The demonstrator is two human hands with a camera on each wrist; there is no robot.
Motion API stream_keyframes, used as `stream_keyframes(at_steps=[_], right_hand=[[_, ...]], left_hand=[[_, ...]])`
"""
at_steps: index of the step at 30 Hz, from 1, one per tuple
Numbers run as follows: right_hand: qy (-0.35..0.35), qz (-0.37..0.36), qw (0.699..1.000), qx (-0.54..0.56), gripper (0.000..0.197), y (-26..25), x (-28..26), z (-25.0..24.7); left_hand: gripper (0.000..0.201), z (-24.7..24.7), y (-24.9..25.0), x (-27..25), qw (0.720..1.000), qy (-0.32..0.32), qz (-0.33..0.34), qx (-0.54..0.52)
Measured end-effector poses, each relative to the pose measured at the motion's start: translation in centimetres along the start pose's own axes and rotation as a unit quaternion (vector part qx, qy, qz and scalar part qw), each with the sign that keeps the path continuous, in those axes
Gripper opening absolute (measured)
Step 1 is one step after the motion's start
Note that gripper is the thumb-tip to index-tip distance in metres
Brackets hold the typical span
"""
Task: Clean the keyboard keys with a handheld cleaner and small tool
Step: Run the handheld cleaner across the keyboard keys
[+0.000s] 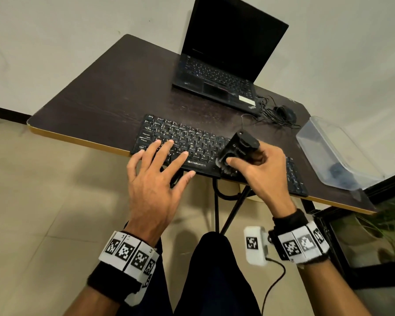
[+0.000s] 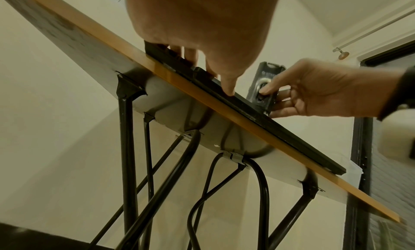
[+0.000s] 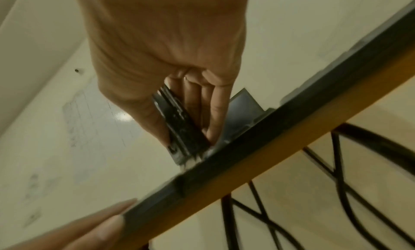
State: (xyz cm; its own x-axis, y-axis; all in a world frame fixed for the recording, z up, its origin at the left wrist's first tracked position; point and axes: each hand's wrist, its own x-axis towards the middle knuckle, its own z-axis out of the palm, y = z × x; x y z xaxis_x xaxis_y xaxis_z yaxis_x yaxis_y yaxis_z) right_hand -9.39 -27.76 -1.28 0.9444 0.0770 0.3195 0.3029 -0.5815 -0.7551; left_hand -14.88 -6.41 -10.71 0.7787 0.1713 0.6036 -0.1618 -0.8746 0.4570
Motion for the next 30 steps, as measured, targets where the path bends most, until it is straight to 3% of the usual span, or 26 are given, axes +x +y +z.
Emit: stream_keyframes(at_steps=[5, 9, 13, 17, 21, 25, 28, 30], right_hand=[[-0.016, 0.008, 1.000, 0.001, 0.021, -0.5, -0.8, 0.0], [0.051, 0.032, 0.998, -0.003, 0.024, -0.2, -0.5, -0.3], [0.006, 0.012, 1.000, -0.009, 0.024, -1.4, -1.3, 1.6], [0.087, 0.048, 0.995, 0.004, 0.022, -1.3, -0.4, 2.0], [0.042, 0.020, 0.999, 0.008, 0.019, -2.2, -0.7, 3.3], [0.075, 0.032, 0.997, 0.009, 0.017, -2.1, -0.1, 3.3], [0.004, -0.005, 1.000, -0.004, 0.021, -2.4, -0.5, 3.4], [0.009, 0.000, 1.000, -0.006, 0.021, -2.2, 0.2, 2.7]], left_hand=[[0.043, 0.0, 0.0, -0.1, 1.000, 0.008, 0.003, 0.000], [0.043, 0.0, 0.2, -0.1, 1.000, 0.008, 0.002, 0.000], [0.043, 0.2, 0.0, -0.1, 1.000, 0.012, 0.010, 0.008], [0.043, 0.2, 0.0, -0.2, 1.000, 0.014, 0.009, 0.012], [0.052, 0.3, 0.0, -0.2, 1.000, 0.020, 0.007, 0.008], [0.057, 0.4, -0.1, -0.3, 1.000, 0.024, 0.001, 0.006], [0.056, 0.5, -0.2, -0.3, 0.999, 0.032, 0.007, 0.009], [0.055, 0.5, -0.2, -0.2, 0.999, 0.034, 0.007, 0.008]])
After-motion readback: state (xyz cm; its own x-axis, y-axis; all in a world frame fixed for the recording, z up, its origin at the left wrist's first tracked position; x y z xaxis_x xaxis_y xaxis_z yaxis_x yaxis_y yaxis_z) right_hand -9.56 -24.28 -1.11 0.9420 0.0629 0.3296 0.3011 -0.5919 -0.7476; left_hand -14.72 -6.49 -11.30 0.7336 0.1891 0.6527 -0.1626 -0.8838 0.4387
